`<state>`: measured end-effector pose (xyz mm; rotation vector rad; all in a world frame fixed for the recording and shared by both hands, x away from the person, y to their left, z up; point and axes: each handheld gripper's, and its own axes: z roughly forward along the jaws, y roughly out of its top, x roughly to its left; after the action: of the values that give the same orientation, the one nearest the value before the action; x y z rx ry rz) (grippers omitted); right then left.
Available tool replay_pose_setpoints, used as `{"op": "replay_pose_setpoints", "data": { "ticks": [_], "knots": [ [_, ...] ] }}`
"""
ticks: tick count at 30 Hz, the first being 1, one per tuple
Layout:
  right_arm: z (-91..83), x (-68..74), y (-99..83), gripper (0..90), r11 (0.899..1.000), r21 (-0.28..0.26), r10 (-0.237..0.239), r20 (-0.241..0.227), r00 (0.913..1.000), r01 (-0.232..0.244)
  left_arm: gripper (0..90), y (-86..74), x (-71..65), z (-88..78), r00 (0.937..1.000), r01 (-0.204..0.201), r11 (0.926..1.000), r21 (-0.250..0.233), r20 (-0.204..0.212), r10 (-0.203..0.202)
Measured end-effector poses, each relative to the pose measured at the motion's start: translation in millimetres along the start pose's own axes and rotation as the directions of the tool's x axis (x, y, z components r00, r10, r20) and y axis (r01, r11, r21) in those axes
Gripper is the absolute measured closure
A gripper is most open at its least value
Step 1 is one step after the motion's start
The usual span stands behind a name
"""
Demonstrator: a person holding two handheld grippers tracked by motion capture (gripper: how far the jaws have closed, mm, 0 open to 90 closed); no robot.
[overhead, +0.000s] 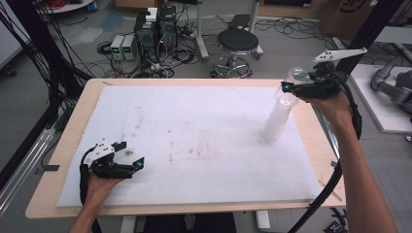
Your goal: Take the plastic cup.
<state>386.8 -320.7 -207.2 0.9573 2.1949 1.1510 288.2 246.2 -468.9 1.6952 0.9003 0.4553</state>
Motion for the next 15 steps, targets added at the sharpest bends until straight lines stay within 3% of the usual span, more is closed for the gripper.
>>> {"op": "replay_pose_setpoints", "data": {
  "ticks": [1, 2, 5, 6, 10, 11, 15],
  "knots": [
    [0.0, 0.0, 0.0, 39.5, 1.000, 0.000, 0.000, 0.000, 1.0000, 0.000, 1.8, 0.0, 0.0, 0.0, 1.0000, 0.000, 1.0000, 0.000, 0.000, 0.000],
    [0.1, 11.7, 0.5, 39.6, 1.000, -0.022, -0.007, -0.024, 0.9997, 0.007, 1.7, 0.0, 0.2, -0.2, 1.0000, -0.001, 1.0000, -0.002, 0.000, 0.001],
    [0.9, 21.1, 0.3, 39.7, 0.999, -0.046, -0.020, -0.047, 0.9987, 0.018, 1.7, 0.1, 0.6, -0.1, 1.0000, -0.001, 1.0000, 0.001, 0.001, 0.001],
    [2.5, 34.3, -0.8, 39.9, 0.997, -0.074, -0.030, -0.080, 0.9964, 0.024, 1.7, 0.2, 0.9, 0.0, 1.0000, -0.001, 1.0000, 0.001, 0.003, 0.001],
    [6.2, 51.2, -3.5, 40.1, 0.995, -0.091, -0.048, -0.112, 0.9926, 0.038, 1.7, 0.1, 1.1, 0.1, 1.0000, 0.003, 1.0000, 0.002, 0.004, -0.003],
    [10.1, 62.9, -6.7, 40.2, 0.993, -0.111, -0.057, -0.142, 0.9882, 0.041, 1.7, 0.3, 1.0, 0.1, 1.0000, 0.001, 1.0000, 0.003, 0.005, -0.001],
    [19.8, 84.8, -14.7, 40.2, 0.990, -0.134, -0.063, -0.195, 0.9788, 0.037, 1.7, 0.2, 1.0, 0.0, 1.0000, 0.001, 1.0000, 0.002, 0.005, -0.001]
  ]
}}
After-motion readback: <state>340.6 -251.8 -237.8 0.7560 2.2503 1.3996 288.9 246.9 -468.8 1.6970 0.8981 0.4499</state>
